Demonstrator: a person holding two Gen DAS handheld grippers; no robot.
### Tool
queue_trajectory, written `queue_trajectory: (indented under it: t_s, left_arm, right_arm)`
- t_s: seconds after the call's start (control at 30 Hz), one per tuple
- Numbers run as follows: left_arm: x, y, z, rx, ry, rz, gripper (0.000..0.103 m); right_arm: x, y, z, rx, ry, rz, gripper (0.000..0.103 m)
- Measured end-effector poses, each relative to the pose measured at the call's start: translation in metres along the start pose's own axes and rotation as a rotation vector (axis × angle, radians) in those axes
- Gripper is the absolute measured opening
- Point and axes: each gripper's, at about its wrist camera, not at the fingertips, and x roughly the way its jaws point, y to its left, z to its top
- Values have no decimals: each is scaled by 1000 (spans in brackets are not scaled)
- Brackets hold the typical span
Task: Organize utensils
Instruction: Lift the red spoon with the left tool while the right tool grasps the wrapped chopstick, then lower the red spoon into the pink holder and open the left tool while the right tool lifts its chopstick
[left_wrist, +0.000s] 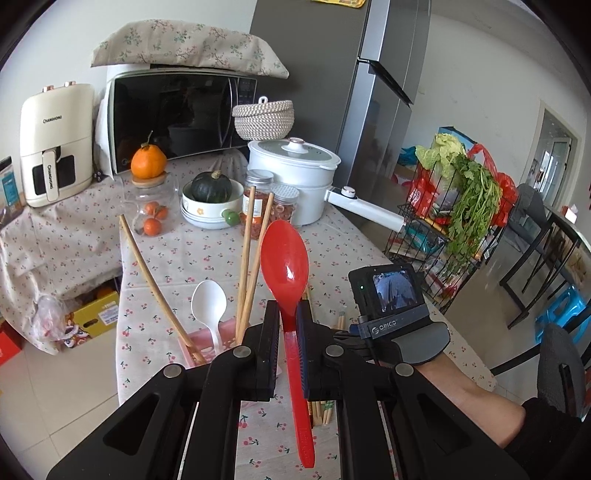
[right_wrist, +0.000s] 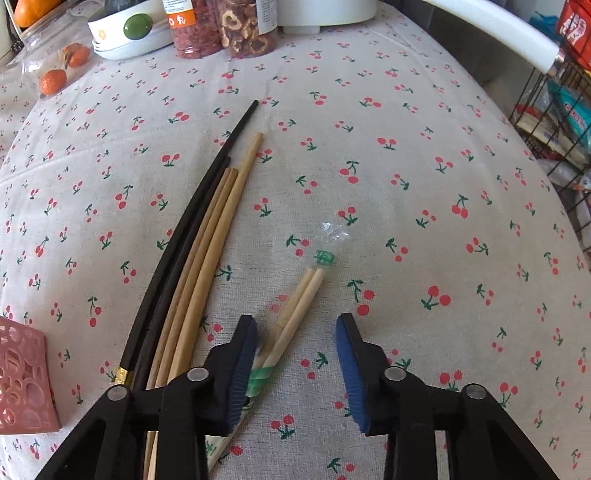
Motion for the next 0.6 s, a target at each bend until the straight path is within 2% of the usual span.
queue_trajectory:
  t_s: [0.07, 0.13, 0.23, 0.37, 0.6]
  left_arm:
    - [0, 2, -1, -4, 3, 0, 9]
    - [0, 3, 0, -13, 3, -2, 9]
    - [-2, 6, 0, -25, -7, 0, 9]
    - [-7, 9, 1, -35, -27, 12, 9]
    - [-23, 16, 6, -59, -97, 34, 9]
  right_arm:
    - [-1, 4, 0, -13, 3, 2, 20]
    - [-1, 6, 0, -25, 5, 6, 16]
    - [-2, 1, -1, -8, 0, 57, 4]
    - [-13, -8, -1, 15, -40, 96, 4]
    - [-69, -16, -6, -2, -191, 161, 4]
